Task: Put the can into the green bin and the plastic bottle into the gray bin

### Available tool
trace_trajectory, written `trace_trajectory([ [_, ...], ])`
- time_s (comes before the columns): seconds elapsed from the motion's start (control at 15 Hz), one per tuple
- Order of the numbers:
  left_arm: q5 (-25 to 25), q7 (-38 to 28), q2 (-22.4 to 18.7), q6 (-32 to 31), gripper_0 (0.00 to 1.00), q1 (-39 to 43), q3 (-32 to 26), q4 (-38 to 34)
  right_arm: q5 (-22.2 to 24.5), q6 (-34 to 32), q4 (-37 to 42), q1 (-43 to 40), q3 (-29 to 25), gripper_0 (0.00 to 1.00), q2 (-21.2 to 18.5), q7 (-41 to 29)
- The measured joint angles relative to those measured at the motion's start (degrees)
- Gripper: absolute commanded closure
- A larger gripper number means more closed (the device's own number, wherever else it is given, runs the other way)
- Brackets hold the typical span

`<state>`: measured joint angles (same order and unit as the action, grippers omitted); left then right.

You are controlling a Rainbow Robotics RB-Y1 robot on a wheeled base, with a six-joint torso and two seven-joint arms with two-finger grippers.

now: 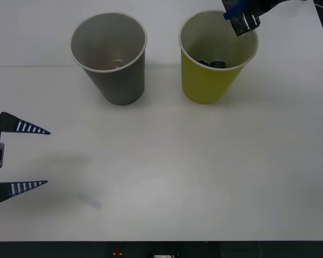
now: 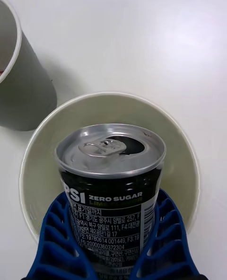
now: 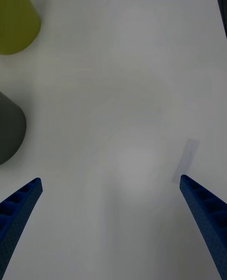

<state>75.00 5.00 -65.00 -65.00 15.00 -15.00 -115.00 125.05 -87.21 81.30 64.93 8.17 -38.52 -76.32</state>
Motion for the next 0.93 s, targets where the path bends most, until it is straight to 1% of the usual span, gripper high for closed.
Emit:
trace_trajectory([
  [0.13, 0.0, 0.0, 0.0, 0.0, 0.00, 0.0, 0.0, 0.0, 2.5, 0.1, -1.3, 0.6, 0.3, 1.00, 1.5, 0.3],
  [0.27, 0.0, 0.0, 0.0, 0.0, 0.00, 0.0, 0.0, 0.0, 3.0, 0.6, -1.8, 0.6, 0.7, 1.00, 2.0, 0.3],
  [0.33, 0.0, 0.0, 0.0, 0.0, 0.00, 0.0, 0.0, 0.0, 3.2, 0.7, -1.8, 0.6, 1.0, 0.88, 2.0, 0.3],
  [0.4, 0.0, 0.0, 0.0, 0.0, 0.00, 0.0, 0.0, 0.0, 3.3, 0.8, -1.9, 0.6, 1.1, 0.11, 2.0, 0.3],
  [0.47, 0.0, 0.0, 0.0, 0.0, 0.00, 0.0, 0.0, 0.0, 3.3, 0.8, -1.9, 0.7, 1.1, 0.00, 2.0, 0.3],
  [0.93, 0.0, 0.0, 0.0, 0.0, 0.00, 0.0, 0.0, 0.0, 3.4, 0.8, -1.9, 0.9, 1.1, 0.00, 2.0, 0.3],
])
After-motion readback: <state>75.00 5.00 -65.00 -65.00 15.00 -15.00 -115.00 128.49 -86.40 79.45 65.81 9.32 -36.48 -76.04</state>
